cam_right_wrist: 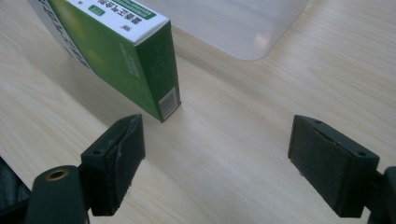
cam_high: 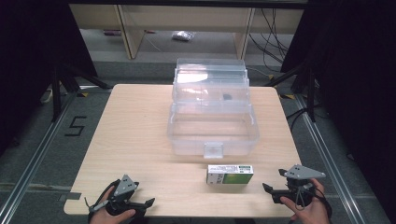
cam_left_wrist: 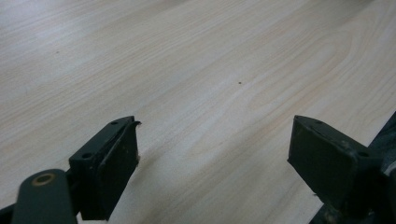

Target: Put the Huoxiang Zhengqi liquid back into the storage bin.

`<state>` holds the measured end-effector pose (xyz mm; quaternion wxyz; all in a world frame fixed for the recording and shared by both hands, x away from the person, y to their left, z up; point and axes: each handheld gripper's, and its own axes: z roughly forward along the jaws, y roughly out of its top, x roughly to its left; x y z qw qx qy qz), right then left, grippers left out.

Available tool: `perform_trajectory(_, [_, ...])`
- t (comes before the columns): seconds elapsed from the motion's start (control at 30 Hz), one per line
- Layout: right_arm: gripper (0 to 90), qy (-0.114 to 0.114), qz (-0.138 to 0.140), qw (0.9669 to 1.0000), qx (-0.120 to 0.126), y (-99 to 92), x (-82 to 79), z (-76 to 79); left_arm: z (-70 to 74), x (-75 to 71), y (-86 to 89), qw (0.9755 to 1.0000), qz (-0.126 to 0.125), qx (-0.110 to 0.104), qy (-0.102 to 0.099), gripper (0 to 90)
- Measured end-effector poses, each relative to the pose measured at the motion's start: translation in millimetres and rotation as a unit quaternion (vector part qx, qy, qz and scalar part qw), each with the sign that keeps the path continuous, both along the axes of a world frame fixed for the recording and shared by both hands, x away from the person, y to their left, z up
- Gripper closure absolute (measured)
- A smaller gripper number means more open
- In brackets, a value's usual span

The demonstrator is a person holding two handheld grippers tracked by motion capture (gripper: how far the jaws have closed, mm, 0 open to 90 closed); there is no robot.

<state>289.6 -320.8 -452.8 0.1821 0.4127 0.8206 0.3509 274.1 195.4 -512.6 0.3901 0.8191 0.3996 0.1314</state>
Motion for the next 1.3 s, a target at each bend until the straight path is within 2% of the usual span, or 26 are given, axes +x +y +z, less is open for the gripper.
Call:
perform_trajectory(0.03, [19.8,-0.003,0.007,1.0,-0.004,-0.1,0.7,0.6,0.0,0.0,0.0,1.0,0.0,0.0,0.0,15.4])
perform_trajectory(0.07, [19.8,-0.003,0.007,1.0,-0.004,-0.1,0.7,0.6,0.6,0.7,1.8,0.9999,-0.006,0.016,0.001,15.4])
perform_trajectory(0.1, [19.9,0.009,-0.007,0.9999,0.003,3.0,-2.0,3.0,0.4,0.7,1.8,0.9998,-0.007,0.016,0.001,15.4])
perform_trajectory(0.17, [19.7,-0.013,0.014,0.9998,-0.01,4.5,1.8,7.0,-0.3,1.3,1.5,0.9999,-0.001,0.011,-0.002,15.4])
perform_trajectory(0.27, [19.4,-0.011,0.026,0.9994,-0.02,8.6,3.3,13.4,-0.7,1.1,1.8,1.0,0.002,0.007,-0.002,15.4])
perform_trajectory(0.3, [19.4,-0.016,0.032,0.9991,-0.024,10.1,4.2,16.4,0.9,0.9,4.0,0.9998,-0.008,0.019,0.002,15.4])
perform_trajectory(0.33, [19.1,-0.011,0.034,0.9991,-0.024,12.0,5.0,20.1,0.7,1.2,3.7,0.9998,-0.007,0.016,0.002,15.4])
perform_trajectory(0.4, [19.0,-0.023,0.046,0.998,-0.036,15.5,8.7,26.9,-0.9,0.7,0.5,1.0,0.002,-0.001,-0.001,15.4])
perform_trajectory(0.47, [18.9,-0.023,0.048,0.9978,-0.039,18.1,9.3,30.4,-1.0,0.6,0.2,1.0,0.0,-0.002,-0.001,15.4])
perform_trajectory(0.5, [18.8,-0.021,0.066,0.9965,-0.047,23.4,12.0,38.8,0.3,1.3,3.1,0.9998,-0.01,0.018,0.002,15.4])
perform_trajectory(0.57, [18.7,-0.017,0.067,0.9966,-0.044,26.1,11.8,40.8,-0.4,1.0,1.3,1.0,0.0,0.008,0.001,15.4])
perform_trajectory(0.67, [18.9,-0.019,0.108,0.9922,-0.06,36.4,19.1,51.3,-0.6,1.1,1.7,1.0,0.0,0.009,-0.001,15.4])
perform_trajectory(0.77, [19.0,-0.017,0.123,0.9899,-0.068,42.1,21.4,54.2,0.9,1.2,3.3,0.9998,-0.009,0.019,0.003,15.4])
perform_trajectory(0.8, [19.1,-0.009,0.135,0.9877,-0.079,50.7,22.7,57.8,-1.1,0.6,0.0,1.0,0.0,-0.002,-0.001,15.4])
perform_trajectory(0.83, [19.1,-0.009,0.135,0.9877,-0.079,50.7,22.7,57.8,-1.1,0.6,0.0,1.0,0.0,-0.002,-0.001,15.4])
perform_trajectory(0.87, [19.4,-0.012,0.153,0.9846,-0.084,58.4,25.3,59.0,0.2,1.1,2.0,0.9999,-0.004,0.012,0.001,15.4])
perform_trajectory(0.97, [19.6,-0.011,0.168,0.9819,-0.088,65.1,28.6,59.8,0.4,1.8,3.1,0.9997,-0.01,0.02,0.0,15.4])
perform_trajectory(1.0, [19.7,-0.01,0.182,0.9783,-0.098,74.2,32.0,60.4,-0.4,0.7,1.1,1.0,-0.001,0.007,0.0,15.4])
perform_trajectory(1.03, [20.1,-0.005,0.19,0.9761,-0.106,76.6,33.2,61.3,0.7,1.2,3.2,0.9998,-0.01,0.02,0.002,15.4])
perform_trajectory(1.07, [20.2,-0.008,0.192,0.9752,-0.11,82.0,35.2,60.4,0.8,1.2,2.9,0.9998,-0.009,0.017,0.003,15.4])
perform_trajectory(1.1, [20.5,-0.002,0.198,0.9734,-0.116,84.5,36.5,61.4,-0.7,0.8,0.5,1.0,0.001,-0.001,-0.001,15.4])
perform_trajectory(1.13, [21.5,-0.008,0.204,0.971,-0.124,88.2,38.9,60.5,-0.4,1.5,1.5,1.0,-0.001,0.009,-0.002,15.4])
perform_trajectory(1.17, [21.5,-0.008,0.204,0.971,-0.124,88.2,38.9,60.5,-0.4,1.5,1.5,1.0,-0.001,0.009,-0.002,15.4])
perform_trajectory(1.2, [22.5,0.0,0.208,0.97,-0.126,92.2,39.3,61.3,-0.5,1.4,1.6,1.0,-0.002,0.008,-0.001,15.4])
perform_trajectory(1.27, [22.7,0.011,0.222,0.9648,-0.14,101.4,43.9,60.9,-0.4,1.5,1.9,1.0,0.0,0.007,-0.001,15.4])
perform_trajectory(1.3, [22.7,0.011,0.222,0.9648,-0.14,101.4,43.9,60.9,-0.4,1.5,1.9,1.0,0.0,0.007,-0.001,15.4])
